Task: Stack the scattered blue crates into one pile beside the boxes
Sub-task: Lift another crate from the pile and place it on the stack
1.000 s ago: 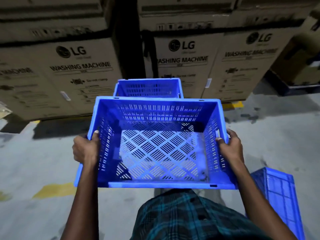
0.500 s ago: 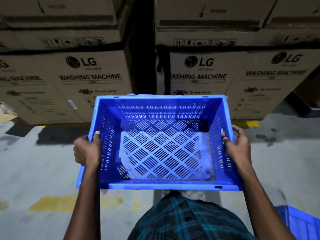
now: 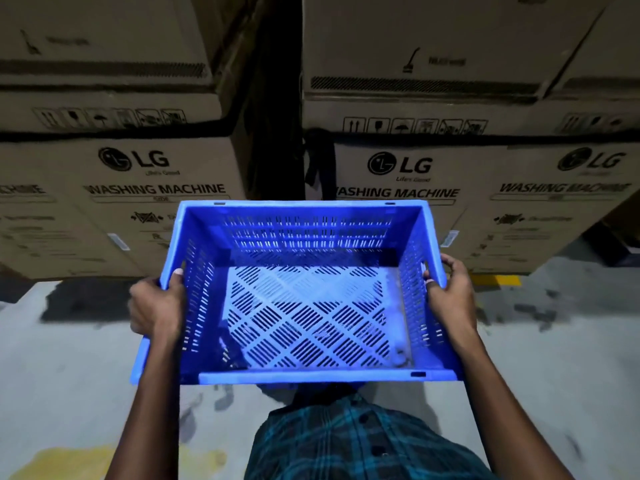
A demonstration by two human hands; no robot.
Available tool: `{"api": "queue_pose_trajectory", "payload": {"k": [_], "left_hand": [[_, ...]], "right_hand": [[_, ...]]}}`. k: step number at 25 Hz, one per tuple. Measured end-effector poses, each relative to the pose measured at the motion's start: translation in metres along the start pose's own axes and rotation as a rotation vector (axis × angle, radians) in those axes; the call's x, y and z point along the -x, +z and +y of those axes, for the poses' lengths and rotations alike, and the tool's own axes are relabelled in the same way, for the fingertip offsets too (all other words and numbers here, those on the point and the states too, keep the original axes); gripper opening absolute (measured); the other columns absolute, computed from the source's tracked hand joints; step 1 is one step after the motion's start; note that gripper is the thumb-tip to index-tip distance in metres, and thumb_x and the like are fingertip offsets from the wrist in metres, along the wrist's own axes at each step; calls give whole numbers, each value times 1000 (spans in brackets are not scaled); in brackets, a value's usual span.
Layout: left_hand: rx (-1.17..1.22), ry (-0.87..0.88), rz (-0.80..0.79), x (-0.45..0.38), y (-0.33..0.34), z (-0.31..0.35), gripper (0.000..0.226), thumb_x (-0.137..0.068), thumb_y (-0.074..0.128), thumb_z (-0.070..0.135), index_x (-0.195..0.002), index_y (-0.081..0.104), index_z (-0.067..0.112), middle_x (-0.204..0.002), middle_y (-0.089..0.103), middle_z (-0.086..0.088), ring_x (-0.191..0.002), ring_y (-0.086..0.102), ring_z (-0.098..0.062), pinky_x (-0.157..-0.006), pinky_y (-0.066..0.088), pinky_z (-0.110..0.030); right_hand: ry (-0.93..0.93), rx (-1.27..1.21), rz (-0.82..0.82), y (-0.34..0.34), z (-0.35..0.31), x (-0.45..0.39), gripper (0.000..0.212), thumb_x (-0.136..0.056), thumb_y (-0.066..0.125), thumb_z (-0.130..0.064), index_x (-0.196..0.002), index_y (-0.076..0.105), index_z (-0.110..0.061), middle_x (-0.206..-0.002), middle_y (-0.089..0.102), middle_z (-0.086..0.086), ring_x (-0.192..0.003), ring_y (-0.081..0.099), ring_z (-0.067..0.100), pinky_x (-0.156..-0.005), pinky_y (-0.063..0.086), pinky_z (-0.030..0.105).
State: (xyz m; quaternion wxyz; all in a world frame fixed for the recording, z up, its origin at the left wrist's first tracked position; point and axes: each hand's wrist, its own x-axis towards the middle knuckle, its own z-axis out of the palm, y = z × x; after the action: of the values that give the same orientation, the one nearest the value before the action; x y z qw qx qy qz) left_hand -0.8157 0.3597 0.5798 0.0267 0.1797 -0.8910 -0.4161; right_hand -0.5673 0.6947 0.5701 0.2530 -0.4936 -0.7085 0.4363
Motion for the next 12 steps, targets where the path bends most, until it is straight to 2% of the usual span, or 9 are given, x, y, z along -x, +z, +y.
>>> {"api": "queue_pose_trajectory", "payload": {"k": [3, 8, 12], "left_hand": [[-25, 54, -34, -31, 26, 24, 47, -88, 64, 46, -103, 69, 1, -108, 67, -29, -103, 62, -47, -87, 49, -49], [-22, 99, -141, -70, 69, 59, 47, -90, 63, 44, -103, 68, -1, -109, 67, -30, -103, 63, -46, -89, 50, -49], [-6, 107, -236, -84, 95, 59, 44, -93, 62, 38, -109, 65, -3, -112, 66, -30, -102, 63, -45, -81, 46, -42]], "right_hand": [[28, 46, 28, 17, -14, -29, 40, -93, 60, -11, -130, 52, -23, -115, 70, 10, -88, 65, 23, -72, 47, 29], [72, 96, 47, 46, -30, -69, 42, -93, 61, -10, -133, 52, -18, -119, 69, 12, -87, 61, 22, -72, 46, 29], [96, 174, 35, 65, -28, -80, 43, -95, 56, -5, -137, 50, -13, -123, 65, 14, -88, 58, 23, -73, 43, 28]]}}
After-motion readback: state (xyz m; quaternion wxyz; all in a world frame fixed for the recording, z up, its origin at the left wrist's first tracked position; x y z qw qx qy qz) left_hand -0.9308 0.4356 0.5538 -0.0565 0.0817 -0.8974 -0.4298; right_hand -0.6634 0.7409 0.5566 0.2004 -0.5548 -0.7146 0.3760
